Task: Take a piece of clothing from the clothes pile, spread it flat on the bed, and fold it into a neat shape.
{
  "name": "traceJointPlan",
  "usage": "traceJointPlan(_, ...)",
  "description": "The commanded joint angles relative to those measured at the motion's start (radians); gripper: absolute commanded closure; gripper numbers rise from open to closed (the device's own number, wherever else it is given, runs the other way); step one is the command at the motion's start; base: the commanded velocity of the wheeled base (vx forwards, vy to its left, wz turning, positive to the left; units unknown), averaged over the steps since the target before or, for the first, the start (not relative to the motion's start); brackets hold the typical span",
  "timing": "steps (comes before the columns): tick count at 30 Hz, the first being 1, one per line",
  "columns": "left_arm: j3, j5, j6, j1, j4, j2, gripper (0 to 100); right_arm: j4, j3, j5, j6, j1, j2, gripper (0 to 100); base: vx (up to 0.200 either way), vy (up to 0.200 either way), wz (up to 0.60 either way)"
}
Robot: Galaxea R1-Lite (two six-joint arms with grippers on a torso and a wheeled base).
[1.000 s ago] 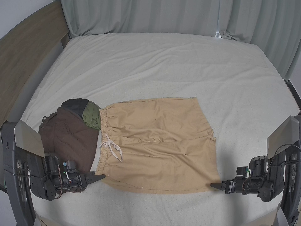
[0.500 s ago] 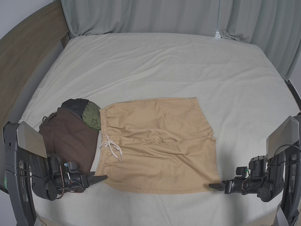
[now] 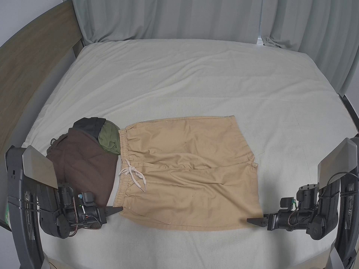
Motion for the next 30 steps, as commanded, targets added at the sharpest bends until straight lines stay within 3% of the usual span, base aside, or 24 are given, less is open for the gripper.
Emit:
traceJointPlan(1, 0.000, 0.000, 0.002, -0.001, -0.001, 0.006, 100, -0.001, -0.007, 0.005, 0.001, 0.003, 0.004, 0, 0.000, 0.000, 0.00)
traceJointPlan(16, 0.000, -0.002, 0.005, -0.001, -0.001, 0.006, 100, -0.001, 0.005, 0.022, 0.001, 0.029, 0.010, 0, 0.000, 0.000, 0.00)
traceJointPlan(17, 0.000, -0.002, 0.005, -0.001, -0.001, 0.006, 100, 0.000, 0.010, 0.020, 0.001, 0.031, 0.010, 100, 0.000, 0.000, 0.00)
traceJointPlan(30, 0.003, -0.012, -0.004, 0.002, -0.001, 0.000, 100, 0.000, 0.013, 0.016, 0.001, 0.029, 0.018, 100, 0.000, 0.000, 0.00)
